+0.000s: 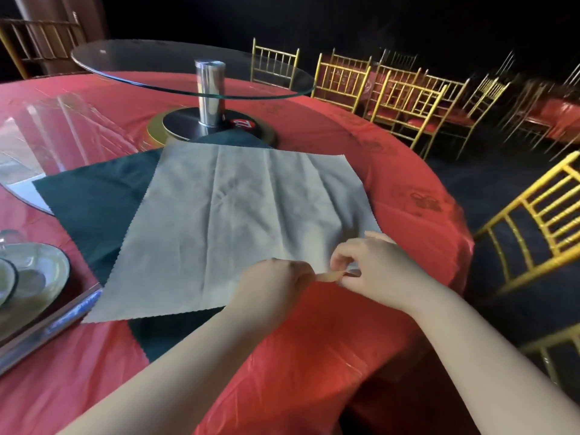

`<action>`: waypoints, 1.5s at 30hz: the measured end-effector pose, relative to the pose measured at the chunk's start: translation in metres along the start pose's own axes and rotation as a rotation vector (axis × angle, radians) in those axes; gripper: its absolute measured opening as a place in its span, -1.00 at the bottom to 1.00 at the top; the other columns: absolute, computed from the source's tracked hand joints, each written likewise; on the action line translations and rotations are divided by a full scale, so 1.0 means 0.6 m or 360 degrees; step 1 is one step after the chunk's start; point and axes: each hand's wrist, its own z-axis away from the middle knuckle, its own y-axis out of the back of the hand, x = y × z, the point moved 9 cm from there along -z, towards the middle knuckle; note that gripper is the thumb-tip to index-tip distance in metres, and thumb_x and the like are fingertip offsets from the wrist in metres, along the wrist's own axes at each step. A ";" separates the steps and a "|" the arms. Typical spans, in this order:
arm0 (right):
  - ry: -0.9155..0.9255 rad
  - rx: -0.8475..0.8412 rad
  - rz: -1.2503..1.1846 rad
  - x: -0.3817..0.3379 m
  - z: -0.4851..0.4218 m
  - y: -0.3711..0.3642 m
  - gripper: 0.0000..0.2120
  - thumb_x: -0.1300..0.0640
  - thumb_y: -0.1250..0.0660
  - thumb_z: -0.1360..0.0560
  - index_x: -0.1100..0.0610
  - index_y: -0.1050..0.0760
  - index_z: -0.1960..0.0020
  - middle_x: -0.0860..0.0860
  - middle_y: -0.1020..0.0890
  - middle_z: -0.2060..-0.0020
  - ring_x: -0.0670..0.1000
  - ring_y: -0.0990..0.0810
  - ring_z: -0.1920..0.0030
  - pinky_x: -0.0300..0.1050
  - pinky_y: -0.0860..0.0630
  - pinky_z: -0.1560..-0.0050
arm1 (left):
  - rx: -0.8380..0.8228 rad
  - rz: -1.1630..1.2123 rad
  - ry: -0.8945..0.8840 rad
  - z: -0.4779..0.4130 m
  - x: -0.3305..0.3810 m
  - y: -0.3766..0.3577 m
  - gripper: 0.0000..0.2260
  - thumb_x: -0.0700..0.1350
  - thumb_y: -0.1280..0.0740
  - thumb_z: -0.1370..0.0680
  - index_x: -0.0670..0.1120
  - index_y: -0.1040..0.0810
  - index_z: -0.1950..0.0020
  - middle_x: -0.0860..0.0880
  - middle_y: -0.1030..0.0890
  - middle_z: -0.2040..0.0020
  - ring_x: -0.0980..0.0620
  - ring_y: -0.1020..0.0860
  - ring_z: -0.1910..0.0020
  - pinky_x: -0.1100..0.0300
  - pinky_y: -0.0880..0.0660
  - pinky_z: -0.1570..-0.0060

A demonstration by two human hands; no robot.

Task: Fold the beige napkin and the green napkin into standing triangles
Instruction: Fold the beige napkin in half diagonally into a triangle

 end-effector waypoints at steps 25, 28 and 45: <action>0.0168 0.0656 -0.0480 -0.119 -0.300 0.114 -0.44 0.19 -0.24 -0.54 0.10 -0.11 -0.48 0.14 -0.42 -0.31 0.07 -0.44 -0.25 -0.26 -0.34 -0.12 | 0.0630 0.0126 0.0875 -0.001 -0.257 0.161 -0.73 -0.03 -0.21 -0.58 -0.07 -0.48 0.30 -0.02 -0.49 0.38 -0.06 -0.46 0.35 0.19 -0.26 0.37; 0.0096 0.0261 -0.0586 -0.122 -0.332 0.021 -0.37 0.13 -0.21 -0.54 0.04 0.03 -0.50 0.10 -0.19 -0.45 0.11 -0.30 -0.38 -0.01 -0.30 -0.30 | 0.0545 -0.0056 0.1034 -0.009 -0.337 0.177 -0.66 -0.06 -0.21 -0.55 -0.12 -0.39 0.41 -0.06 -0.43 0.43 -0.13 -0.42 0.34 0.17 -0.24 0.37; 0.0141 0.0078 -0.0429 0.023 -0.300 -0.127 -0.70 0.00 -0.31 -0.50 -0.04 -0.52 -0.23 0.00 -0.42 -0.35 -0.02 -0.29 -0.38 0.01 0.04 -0.46 | 0.0422 -0.0247 0.0368 0.035 -0.250 0.147 -0.68 0.19 -0.37 -0.40 0.03 -0.50 -0.03 0.06 -0.53 0.04 -0.03 -0.45 -0.02 0.10 -0.32 0.02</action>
